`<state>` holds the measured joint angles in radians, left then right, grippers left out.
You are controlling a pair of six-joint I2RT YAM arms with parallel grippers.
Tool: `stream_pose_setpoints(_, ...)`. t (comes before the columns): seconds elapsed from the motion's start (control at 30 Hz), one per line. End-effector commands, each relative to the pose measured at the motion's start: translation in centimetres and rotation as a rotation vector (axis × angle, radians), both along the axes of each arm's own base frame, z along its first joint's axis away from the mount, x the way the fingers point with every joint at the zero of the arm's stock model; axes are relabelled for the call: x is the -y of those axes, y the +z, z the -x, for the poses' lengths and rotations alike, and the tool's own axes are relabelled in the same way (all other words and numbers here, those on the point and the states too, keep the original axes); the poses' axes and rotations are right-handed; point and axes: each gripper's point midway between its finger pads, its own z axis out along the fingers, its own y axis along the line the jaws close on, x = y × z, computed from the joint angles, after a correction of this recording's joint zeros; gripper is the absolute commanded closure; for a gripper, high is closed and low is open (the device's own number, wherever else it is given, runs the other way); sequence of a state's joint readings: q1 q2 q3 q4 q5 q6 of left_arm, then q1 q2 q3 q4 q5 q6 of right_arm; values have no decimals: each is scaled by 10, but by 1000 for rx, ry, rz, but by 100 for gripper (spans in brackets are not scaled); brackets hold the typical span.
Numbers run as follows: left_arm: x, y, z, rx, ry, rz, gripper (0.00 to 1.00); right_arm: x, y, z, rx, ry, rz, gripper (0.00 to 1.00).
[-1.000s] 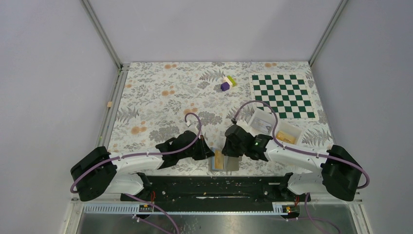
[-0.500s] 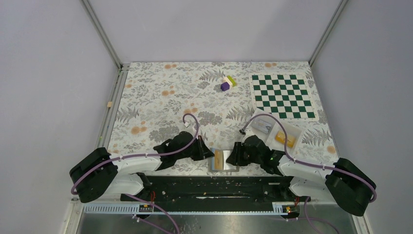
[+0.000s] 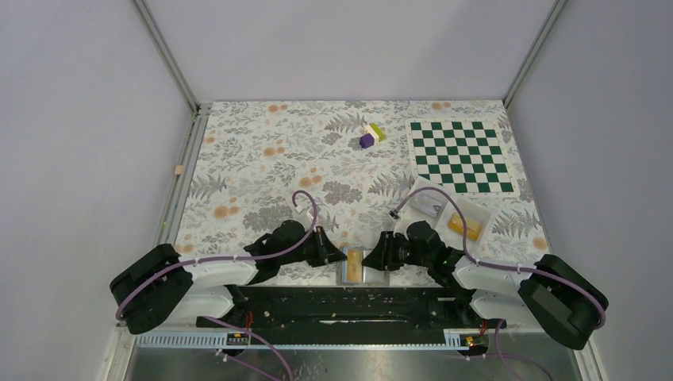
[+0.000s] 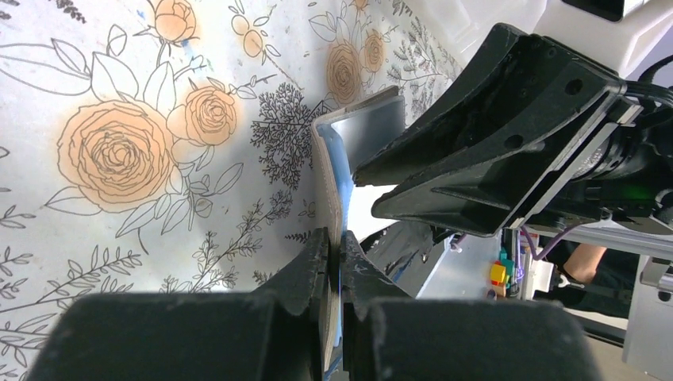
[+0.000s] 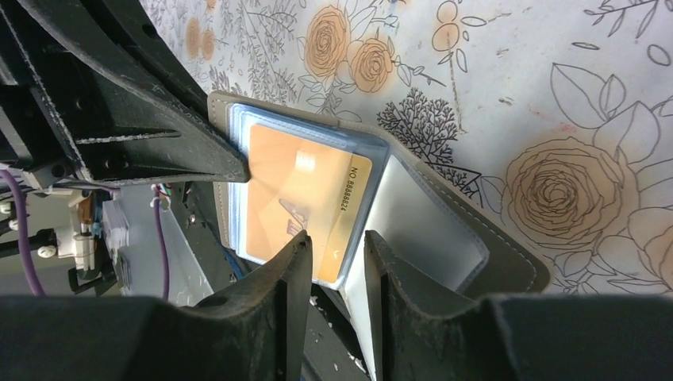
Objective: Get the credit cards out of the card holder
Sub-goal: Open the card holder at the center of the board, then remove the credit card from the card holder.
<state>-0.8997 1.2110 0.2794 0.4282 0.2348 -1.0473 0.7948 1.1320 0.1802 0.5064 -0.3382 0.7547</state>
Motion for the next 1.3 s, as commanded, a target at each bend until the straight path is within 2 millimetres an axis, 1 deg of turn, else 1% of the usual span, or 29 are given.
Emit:
stream_pose_setpoints(0.0, 8, 35, -4, 61, -10, 153, 100, -8, 13, 0, 11, 23, -84, 62)
stream_pose_setpoints(0.17, 5, 44, -4, 62, -4, 216, 100, -11, 14, 2, 11, 31, -130, 60)
stream_pose_setpoints(0.3, 2, 51, -5, 72, 2, 248, 100, -14, 20, 7, 5, 51, -194, 59)
stream_pose_setpoints(0.43, 0, 47, -8, 76, 18, 232, 100, -16, 19, 7, -7, 55, -198, 58)
stream_pose_setpoints(0.63, -6, 8, -19, 31, 60, 85, 100, -16, 6, -1, -43, 21, -155, 58)
stream_pose_setpoints(0.67, -8, -4, -22, 9, 71, 45, 100, -17, 1, -3, -59, 7, -147, 58)
stream_pose_setpoints(0.77, -7, -13, -24, -8, 76, 21, 100, -19, -4, -6, -81, -8, -146, 58)
stream_pose_setpoints(0.83, -12, -24, -27, -31, 98, -40, 95, -19, -6, -7, -90, -13, -147, 58)
stream_pose_setpoints(0.9, -18, -33, -29, -39, 112, -101, 84, -18, -10, -7, -103, -25, -139, 58)
stream_pose_setpoints(0.97, -24, -35, -32, -21, 130, -138, 69, -16, -14, -7, -110, -35, -126, 58)
stream_pose_setpoints(1.0, -29, -38, -33, -20, 139, -175, 64, -15, -16, -7, -111, -38, -119, 59)
stream_pose_setpoints(1.07, -38, -36, -37, 0, 159, -236, 59, -13, -19, -8, -114, -49, -104, 59)
stream_pose_setpoints(1.17, -45, -24, -44, 33, 180, -290, 56, -10, -21, -10, -113, -70, -88, 60)
stream_pose_setpoints(1.23, -46, -15, -47, 39, 191, -307, 61, -9, -22, -12, -111, -78, -83, 61)
stream_pose_setpoints(1.27, -50, -14, -46, 29, 193, -328, 64, -10, -23, -12, -112, -76, -83, 61)
